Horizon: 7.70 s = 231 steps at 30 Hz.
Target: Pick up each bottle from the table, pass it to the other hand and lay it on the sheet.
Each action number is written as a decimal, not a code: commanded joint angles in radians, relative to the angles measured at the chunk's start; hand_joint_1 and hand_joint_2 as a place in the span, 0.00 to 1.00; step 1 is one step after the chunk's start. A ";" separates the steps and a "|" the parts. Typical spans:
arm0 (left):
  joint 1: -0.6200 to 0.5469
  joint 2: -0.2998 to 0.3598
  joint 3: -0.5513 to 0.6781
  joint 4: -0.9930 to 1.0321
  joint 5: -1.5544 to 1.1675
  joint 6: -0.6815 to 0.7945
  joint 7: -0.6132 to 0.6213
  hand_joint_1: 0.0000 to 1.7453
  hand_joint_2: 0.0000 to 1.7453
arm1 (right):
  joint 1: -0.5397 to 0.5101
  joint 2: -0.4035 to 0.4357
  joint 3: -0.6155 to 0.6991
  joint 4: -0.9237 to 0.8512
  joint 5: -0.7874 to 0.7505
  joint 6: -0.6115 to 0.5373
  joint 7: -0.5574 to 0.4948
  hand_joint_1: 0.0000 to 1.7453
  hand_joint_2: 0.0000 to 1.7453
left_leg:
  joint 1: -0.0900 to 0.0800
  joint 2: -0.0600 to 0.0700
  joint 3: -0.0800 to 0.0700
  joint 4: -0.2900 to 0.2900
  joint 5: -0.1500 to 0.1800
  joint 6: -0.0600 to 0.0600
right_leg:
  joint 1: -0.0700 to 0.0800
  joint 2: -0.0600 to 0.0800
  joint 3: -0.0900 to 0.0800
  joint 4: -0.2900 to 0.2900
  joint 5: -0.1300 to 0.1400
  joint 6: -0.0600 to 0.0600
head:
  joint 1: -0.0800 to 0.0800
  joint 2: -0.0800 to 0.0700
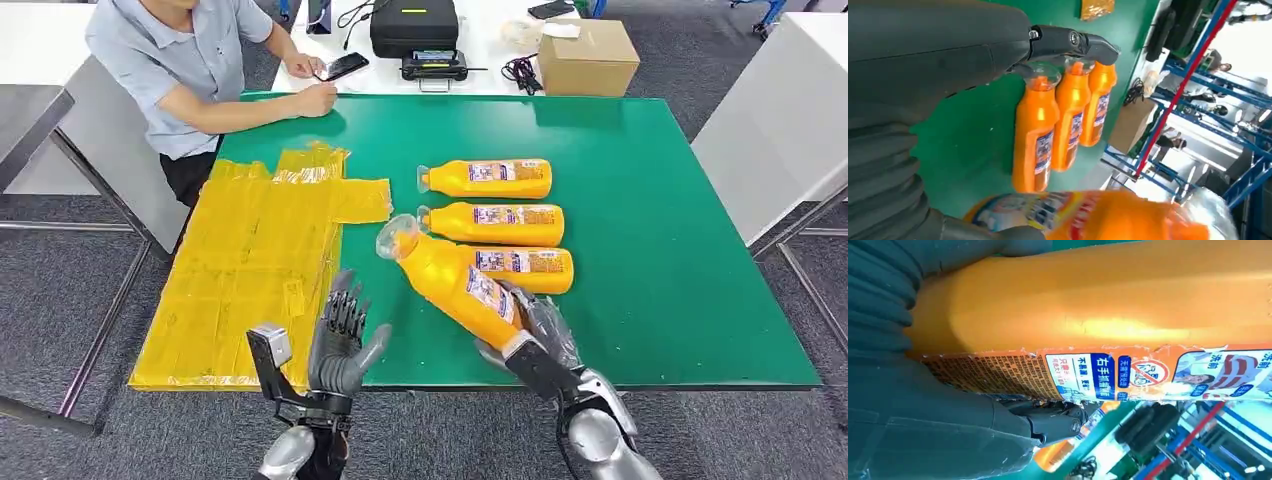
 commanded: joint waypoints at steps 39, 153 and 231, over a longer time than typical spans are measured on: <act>-0.184 0.000 -0.006 0.290 0.020 -0.199 -0.066 0.00 1.00 | -0.242 0.061 0.306 0.283 -0.052 0.274 -0.064 1.00 1.00 | 0.003 0.001 0.004 0.001 -0.002 -0.003 | 0.003 0.001 0.004 0.000 -0.001 -0.003 | 0.000 0.000; -0.506 0.248 0.246 0.803 -1.796 0.240 0.289 1.00 0.00 | -0.145 0.204 0.046 0.428 -0.006 0.126 -0.126 0.00 1.00 | 0.003 0.002 0.009 -0.001 0.002 -0.003 | 0.002 0.001 0.008 0.000 0.001 -0.002 | 0.000 0.000; -0.199 0.102 0.004 -0.047 -0.887 0.144 -0.009 0.00 1.00 | -0.042 0.212 -0.053 0.254 -0.015 0.022 -0.137 0.00 1.00 | 0.003 -0.002 0.003 0.002 -0.001 -0.003 | 0.003 -0.002 0.003 0.001 -0.002 -0.003 | 0.001 0.000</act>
